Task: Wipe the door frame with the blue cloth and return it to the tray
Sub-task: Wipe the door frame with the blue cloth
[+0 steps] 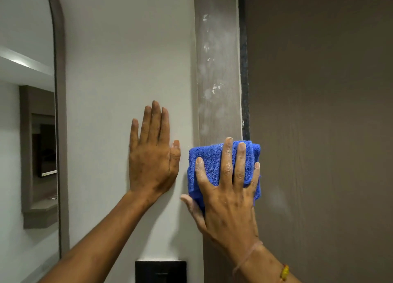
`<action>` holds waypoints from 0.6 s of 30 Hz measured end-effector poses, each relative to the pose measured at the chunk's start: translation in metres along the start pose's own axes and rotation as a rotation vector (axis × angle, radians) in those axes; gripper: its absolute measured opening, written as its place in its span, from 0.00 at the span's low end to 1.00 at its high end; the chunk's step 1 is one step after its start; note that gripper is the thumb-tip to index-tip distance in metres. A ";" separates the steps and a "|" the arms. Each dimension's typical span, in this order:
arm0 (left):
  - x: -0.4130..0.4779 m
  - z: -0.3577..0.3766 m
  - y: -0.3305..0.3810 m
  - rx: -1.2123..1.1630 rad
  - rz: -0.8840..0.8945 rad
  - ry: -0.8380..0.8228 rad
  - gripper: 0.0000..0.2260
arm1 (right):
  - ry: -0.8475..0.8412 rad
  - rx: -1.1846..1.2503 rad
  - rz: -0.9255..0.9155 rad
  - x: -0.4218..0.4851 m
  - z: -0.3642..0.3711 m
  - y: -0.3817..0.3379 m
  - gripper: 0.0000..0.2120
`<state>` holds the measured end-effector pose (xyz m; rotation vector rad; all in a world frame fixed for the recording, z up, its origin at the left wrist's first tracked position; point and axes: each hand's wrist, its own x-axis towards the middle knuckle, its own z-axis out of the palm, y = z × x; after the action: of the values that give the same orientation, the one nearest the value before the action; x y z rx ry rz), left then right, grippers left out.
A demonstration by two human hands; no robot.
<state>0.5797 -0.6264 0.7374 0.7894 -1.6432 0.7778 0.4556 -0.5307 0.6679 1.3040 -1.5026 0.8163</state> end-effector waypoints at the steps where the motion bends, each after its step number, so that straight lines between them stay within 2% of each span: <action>1: 0.000 0.000 -0.001 -0.003 0.003 0.002 0.29 | 0.020 -0.014 0.003 0.001 0.003 -0.001 0.28; 5: 0.000 0.000 -0.003 -0.004 0.017 -0.009 0.29 | 0.090 -0.008 0.008 0.013 0.008 -0.002 0.28; 12: 0.001 -0.001 -0.004 -0.007 0.031 -0.022 0.28 | 0.151 -0.050 0.024 0.111 -0.020 0.006 0.33; 18: 0.032 -0.010 0.007 -0.202 -0.058 0.108 0.28 | 0.179 -0.014 0.098 0.102 -0.016 -0.004 0.32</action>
<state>0.5738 -0.6175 0.7696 0.6379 -1.5671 0.5925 0.4649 -0.5513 0.7682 1.1232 -1.4355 0.9585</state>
